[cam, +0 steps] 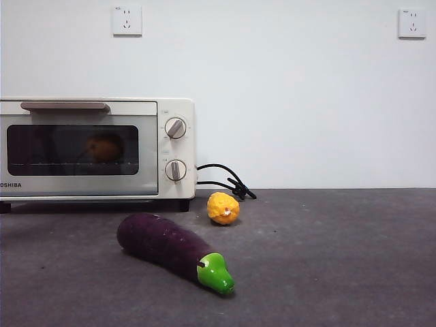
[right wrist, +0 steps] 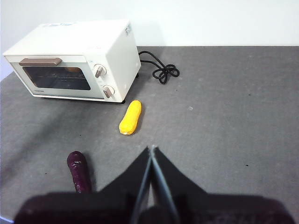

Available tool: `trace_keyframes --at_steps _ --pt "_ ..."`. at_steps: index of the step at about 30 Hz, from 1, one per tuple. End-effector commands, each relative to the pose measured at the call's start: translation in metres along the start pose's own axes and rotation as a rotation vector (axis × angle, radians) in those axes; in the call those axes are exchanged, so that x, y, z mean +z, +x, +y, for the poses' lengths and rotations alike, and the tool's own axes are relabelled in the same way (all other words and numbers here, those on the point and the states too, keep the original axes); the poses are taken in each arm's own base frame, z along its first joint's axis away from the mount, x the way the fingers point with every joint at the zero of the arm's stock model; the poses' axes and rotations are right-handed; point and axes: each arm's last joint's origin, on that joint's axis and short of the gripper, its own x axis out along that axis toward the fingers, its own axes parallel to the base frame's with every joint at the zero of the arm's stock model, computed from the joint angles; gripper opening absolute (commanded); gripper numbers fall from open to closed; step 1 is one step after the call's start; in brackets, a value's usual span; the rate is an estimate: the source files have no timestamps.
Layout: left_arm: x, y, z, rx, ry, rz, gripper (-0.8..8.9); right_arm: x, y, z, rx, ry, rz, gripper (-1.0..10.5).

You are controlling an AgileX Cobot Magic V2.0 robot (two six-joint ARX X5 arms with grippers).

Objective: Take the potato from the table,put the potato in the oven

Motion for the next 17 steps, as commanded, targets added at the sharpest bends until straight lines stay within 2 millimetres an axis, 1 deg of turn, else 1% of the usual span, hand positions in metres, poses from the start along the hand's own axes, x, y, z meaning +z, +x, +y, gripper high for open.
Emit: trace_keyframes --at_steps 1,4,8,11,14,17 --pt "0.001 -0.012 -0.015 -0.010 0.056 -0.035 -0.04 -0.002 0.001 -0.001 -0.013 -0.014 0.011 0.0" --pt "0.001 -0.025 -0.028 -0.013 0.092 -0.070 -0.03 -0.002 0.001 -0.001 -0.013 -0.014 0.011 0.0" --pt "0.000 -0.032 -0.035 -0.014 0.125 -0.090 -0.04 -0.002 0.001 -0.001 -0.013 -0.014 0.011 0.0" --pt "0.001 -0.032 -0.034 0.030 0.281 -0.095 -0.04 -0.002 0.001 -0.001 -0.013 -0.014 0.011 0.0" --pt "0.000 -0.032 -0.030 0.167 0.427 -0.089 -0.03 -0.002 0.001 -0.001 -0.013 -0.014 0.011 0.0" --pt "-0.001 -0.035 -0.023 0.413 0.432 -0.074 -0.04 -0.002 0.001 -0.001 -0.013 -0.014 0.011 0.0"
